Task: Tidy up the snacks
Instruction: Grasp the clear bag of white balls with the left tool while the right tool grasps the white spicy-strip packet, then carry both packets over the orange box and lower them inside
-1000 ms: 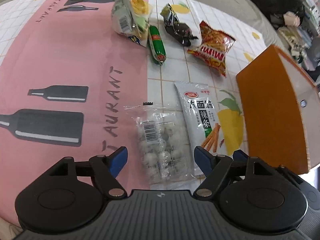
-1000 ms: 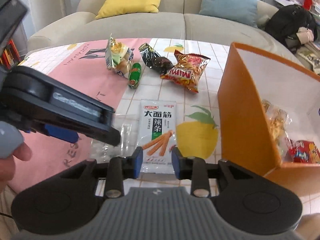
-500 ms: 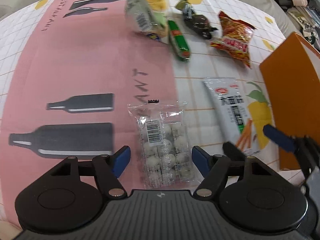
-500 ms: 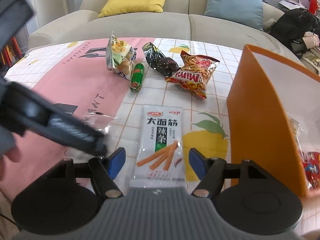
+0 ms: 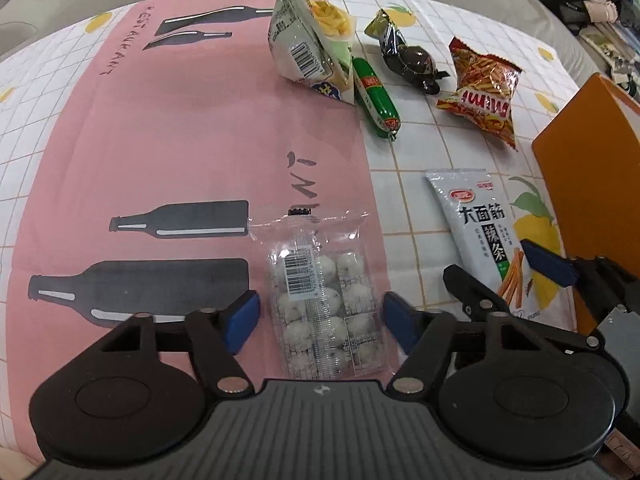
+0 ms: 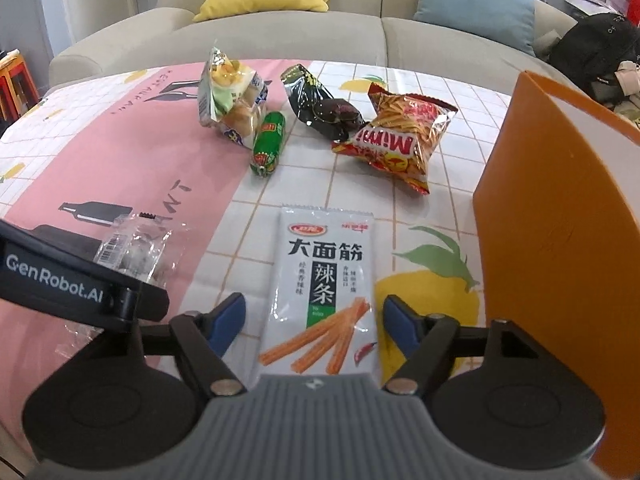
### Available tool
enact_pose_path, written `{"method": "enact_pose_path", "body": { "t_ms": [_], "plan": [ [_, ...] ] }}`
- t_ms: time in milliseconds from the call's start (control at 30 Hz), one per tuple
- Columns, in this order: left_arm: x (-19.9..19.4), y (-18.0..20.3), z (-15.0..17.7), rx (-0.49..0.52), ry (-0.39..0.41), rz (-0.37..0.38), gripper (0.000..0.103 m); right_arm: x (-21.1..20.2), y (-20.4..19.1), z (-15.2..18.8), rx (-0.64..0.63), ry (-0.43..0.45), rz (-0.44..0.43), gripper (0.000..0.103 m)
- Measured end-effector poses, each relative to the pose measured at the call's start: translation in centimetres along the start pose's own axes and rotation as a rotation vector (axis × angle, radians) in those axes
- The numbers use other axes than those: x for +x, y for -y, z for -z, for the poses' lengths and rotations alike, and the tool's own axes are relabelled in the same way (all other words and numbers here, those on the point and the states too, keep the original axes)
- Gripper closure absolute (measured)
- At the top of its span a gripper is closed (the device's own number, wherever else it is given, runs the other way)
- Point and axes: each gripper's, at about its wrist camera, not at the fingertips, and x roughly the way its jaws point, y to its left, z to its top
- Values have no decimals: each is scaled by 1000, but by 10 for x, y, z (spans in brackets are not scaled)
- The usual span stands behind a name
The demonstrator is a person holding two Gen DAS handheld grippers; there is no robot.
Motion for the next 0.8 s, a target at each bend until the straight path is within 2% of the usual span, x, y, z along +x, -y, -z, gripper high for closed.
{"method": "enact_pose_path", "body": {
  "t_ms": [67, 133, 433, 800],
  "plan": [
    [-1, 0, -1, 5, 3, 0, 35, -1, 0, -1, -5, 10, 0, 51],
    [-3, 0, -1, 3, 11, 3, 37, -2, 2, -2, 5, 8, -3, 54],
    [-17, 5, 5, -15, 41, 36, 40, -16, 8, -7, 78, 4, -39, 58],
    [-77, 17, 5, -11, 116, 56, 40, -78, 20, -22, 186, 76, -109, 58]
  ]
}}
